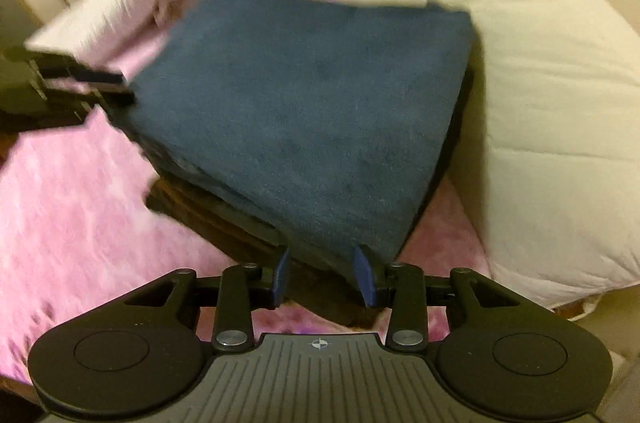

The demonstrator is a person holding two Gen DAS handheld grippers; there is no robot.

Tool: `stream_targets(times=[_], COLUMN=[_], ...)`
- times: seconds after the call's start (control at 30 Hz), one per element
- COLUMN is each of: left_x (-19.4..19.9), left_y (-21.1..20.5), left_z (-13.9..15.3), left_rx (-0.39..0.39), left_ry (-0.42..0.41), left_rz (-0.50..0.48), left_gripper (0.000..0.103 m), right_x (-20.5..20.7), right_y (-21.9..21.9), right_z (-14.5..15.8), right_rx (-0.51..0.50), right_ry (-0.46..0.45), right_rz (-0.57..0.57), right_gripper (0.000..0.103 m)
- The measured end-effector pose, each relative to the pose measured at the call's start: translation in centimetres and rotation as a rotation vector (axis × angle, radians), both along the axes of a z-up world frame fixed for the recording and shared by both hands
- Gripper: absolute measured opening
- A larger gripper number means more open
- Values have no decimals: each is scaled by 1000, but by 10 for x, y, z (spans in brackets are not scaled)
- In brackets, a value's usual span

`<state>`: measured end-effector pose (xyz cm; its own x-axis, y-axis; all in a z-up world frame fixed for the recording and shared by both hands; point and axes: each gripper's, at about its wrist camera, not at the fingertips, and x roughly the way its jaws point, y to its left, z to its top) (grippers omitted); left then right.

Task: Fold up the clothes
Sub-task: 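Smooth and square the jeans on the stack with both open grippers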

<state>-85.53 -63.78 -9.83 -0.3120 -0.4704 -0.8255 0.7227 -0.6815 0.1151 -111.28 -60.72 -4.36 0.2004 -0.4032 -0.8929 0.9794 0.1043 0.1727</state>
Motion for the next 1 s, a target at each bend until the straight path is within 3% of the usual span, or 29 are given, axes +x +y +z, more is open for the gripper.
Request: stream_targets(times=[0.07,0.2,0.3,0.37,0.5,0.73,0.83,0.9,1.0], left_x=[-8,-36,-57,-68,-83,-94,-88,-87,-82], left_y=[8,24,31,32,18,-13,-18,-21,-29], left_z=[3,-2,-9,-5,4,-24,-26,-24,-10], left_rx=[-8,1,17,13,3,80,102,105,82], left_ry=[8,-26,-74,-96,-107,-161,-136,-120,-76], left_rz=[-24,-75,-102,-128,-111,-47,-8,12,57], left_gripper=[26,26,25,25,26,26,26,26,26], right_x=[-8,-35,-47,-48,-67,-98,-110,-109,-109], right_y=[3,-10,-26,-33,-52,-154,-200,-214,-221], right_z=[9,-1,-28,-31,7,7,-27,-46,-49], right_rx=[-31,-49,32,58,-79,-209,-110,-54,-33], right_ry=[-23,-92,-192,-182,-132,-117,-188,-181,-162], right_rz=[-28,-115,-149,-106,-59,-91,-150,-134,-104], right_gripper=[39,39,39,39,39,39,39,39,39])
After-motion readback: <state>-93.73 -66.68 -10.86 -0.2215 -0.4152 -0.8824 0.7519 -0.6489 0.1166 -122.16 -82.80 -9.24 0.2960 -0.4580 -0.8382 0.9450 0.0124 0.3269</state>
